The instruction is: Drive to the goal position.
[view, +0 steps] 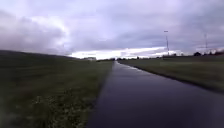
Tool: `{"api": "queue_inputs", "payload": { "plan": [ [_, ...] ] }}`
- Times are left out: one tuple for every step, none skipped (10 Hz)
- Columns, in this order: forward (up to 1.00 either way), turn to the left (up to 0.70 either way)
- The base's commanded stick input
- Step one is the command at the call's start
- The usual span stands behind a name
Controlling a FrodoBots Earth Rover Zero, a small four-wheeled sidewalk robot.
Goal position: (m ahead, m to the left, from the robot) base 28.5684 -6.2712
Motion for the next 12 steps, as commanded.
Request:
{"api": "queue_inputs", "payload": {
  "plan": [
    [0.7, -0.27],
    [0.7, -0.27],
    [0.7, -0.27],
    [0.7, -0.27],
    [0.7, -0.27],
    [0.7, -0.27],
    [0.7, -0.27],
    [0.7, -0.27],
    [0.7, -0.27],
    [0.7, -0.27],
    [0.7, -0.27],
    [0.7, -0.27]
  ]
}}
